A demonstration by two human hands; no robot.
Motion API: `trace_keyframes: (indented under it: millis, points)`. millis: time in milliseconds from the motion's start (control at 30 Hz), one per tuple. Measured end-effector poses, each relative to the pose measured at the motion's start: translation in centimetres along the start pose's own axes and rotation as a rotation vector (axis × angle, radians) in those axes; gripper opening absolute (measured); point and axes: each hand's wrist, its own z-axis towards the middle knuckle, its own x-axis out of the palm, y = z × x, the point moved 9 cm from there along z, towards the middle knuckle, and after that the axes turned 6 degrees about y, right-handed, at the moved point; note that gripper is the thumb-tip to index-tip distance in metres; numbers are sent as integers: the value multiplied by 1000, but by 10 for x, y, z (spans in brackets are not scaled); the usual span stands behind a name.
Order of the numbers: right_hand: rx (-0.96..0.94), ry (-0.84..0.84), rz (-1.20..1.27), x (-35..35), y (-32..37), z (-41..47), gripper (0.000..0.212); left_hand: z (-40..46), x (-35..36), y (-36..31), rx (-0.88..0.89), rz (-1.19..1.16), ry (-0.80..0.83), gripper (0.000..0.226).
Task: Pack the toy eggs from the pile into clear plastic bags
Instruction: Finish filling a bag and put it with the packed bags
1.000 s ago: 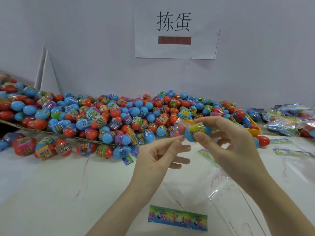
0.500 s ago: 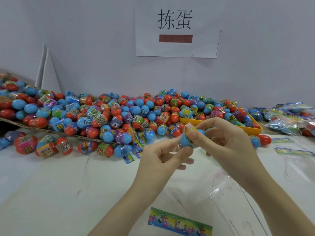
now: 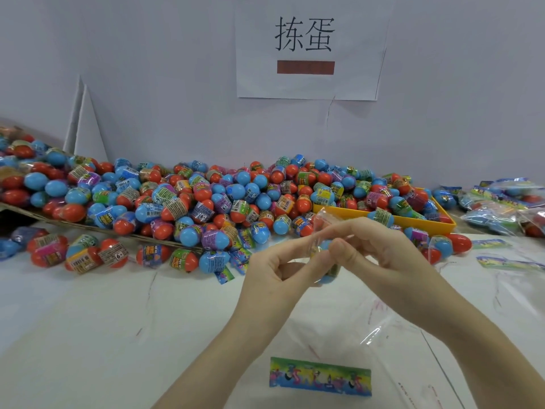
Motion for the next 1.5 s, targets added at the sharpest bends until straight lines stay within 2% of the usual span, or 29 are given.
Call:
trace_keyframes:
  millis: [33, 133, 200, 467, 667, 733, 900, 967, 1033, 1267, 1333, 1367, 1400, 1433, 1500]
  points:
    - [14, 24, 21, 3, -1, 0, 15, 0, -2, 2, -17, -13, -10, 31]
    - [44, 85, 60, 8, -4, -2, 58, 0, -6, 10, -87, -83, -27, 29]
    - [50, 114, 2, 12, -7, -1, 65, 0, -6, 16, -124, -103, -13, 37]
    - [60, -13, -93, 1, -11, -2, 52, 1, -7, 22, -155, -131, -29, 44]
    - [93, 94, -99, 14, -13, 0, 37, 0, -2, 21, -144, -102, 9, 29]
    - [89, 107, -101, 15, -15, 0, 36, 0, -2, 22, -162, -153, 30, 39]
    - [76, 33, -131, 3, -17, -1, 36, -3, 5, 39, -354, -185, 179, 70]
    - [85, 34, -152, 2, -20, -1, 26, -8, 9, 47, -442, -140, 255, 67]
    - [121, 85, -153, 6, -26, 0, 15, -11, 13, 49, -456, -75, 330, 54]
    - [190, 383, -159, 30, -43, -6, 46, -14, 18, 52, -463, -40, 439, 52]
    - [204, 399, -177, 32, -40, -6, 45, -14, 17, 53, -462, -41, 456, 46]
    - [202, 349, -137, 28, -33, -4, 41, -14, 16, 53, -451, -52, 459, 43]
    - [194, 218, -90, 18, -27, 1, 39, -13, 14, 54, -447, -77, 448, 43]
    - [170, 16, -92, 0, -20, 5, 36, -12, 12, 56, -454, -116, 419, 44]
    - [47, -401, -296, -33, 10, 5, 37, -8, 5, 63, -458, -189, 311, 43]
